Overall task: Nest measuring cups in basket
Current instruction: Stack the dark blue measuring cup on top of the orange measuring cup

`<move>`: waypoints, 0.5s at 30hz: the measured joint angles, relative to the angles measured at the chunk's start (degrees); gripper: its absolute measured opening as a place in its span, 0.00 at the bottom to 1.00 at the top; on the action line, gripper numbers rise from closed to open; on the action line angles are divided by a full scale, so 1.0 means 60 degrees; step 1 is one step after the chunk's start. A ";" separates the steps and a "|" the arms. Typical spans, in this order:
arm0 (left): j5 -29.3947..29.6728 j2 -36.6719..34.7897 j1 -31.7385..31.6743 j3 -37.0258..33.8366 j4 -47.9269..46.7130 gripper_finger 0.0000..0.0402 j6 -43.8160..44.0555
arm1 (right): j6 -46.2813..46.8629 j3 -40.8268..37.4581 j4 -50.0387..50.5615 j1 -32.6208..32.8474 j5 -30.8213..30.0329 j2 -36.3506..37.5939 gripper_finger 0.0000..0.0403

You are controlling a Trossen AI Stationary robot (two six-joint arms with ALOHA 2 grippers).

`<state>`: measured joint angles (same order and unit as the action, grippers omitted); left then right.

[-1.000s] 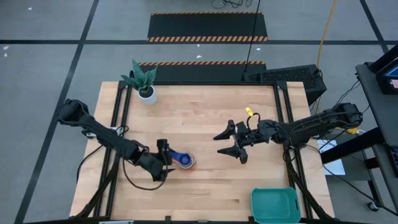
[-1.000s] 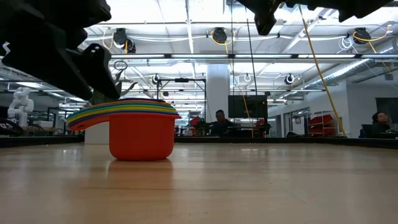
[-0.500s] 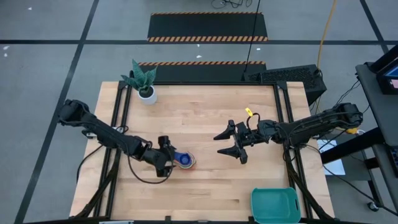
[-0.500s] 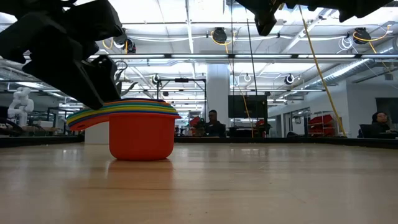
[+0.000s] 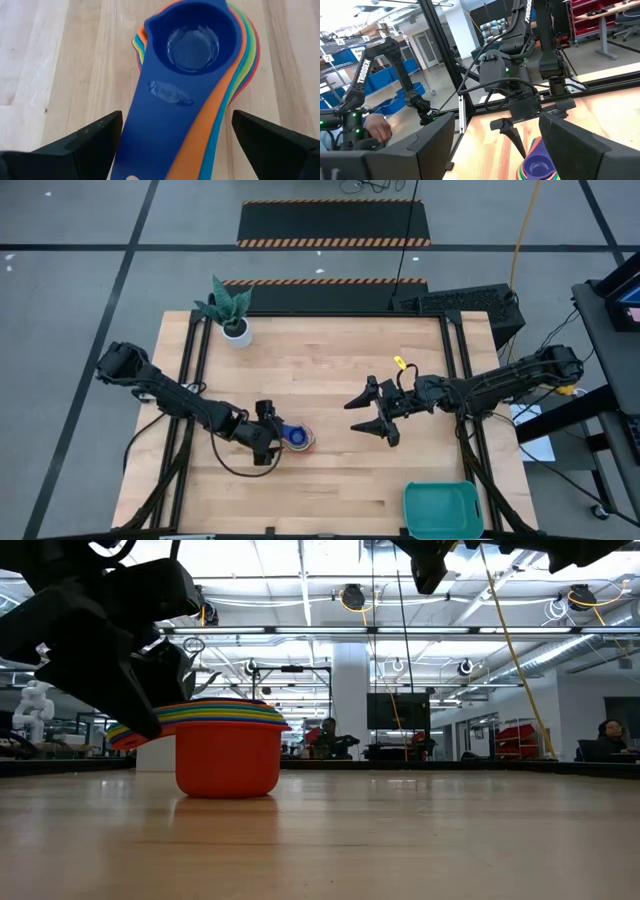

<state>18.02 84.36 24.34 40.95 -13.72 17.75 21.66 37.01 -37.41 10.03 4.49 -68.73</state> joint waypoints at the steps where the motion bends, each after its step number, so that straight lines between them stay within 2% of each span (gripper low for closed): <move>1: 0.0000 0.0000 0.0000 0.0000 0.0031 0.92 0.0001 | -0.0012 0.0000 0.0000 0.0020 -0.0002 0.0000 0.70; 4: 0.0004 0.0000 0.0028 0.0000 0.0045 0.85 0.0154 | -0.0017 0.0000 0.0000 0.0034 -0.0007 0.0000 0.70; 15: 0.0000 0.0000 0.0029 0.0000 -0.0030 0.47 0.0502 | -0.0017 0.0000 -0.0004 0.0034 -0.0028 0.0000 0.70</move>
<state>18.02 84.36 24.51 40.95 -13.90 20.76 21.56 37.01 -37.43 10.24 4.32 -68.73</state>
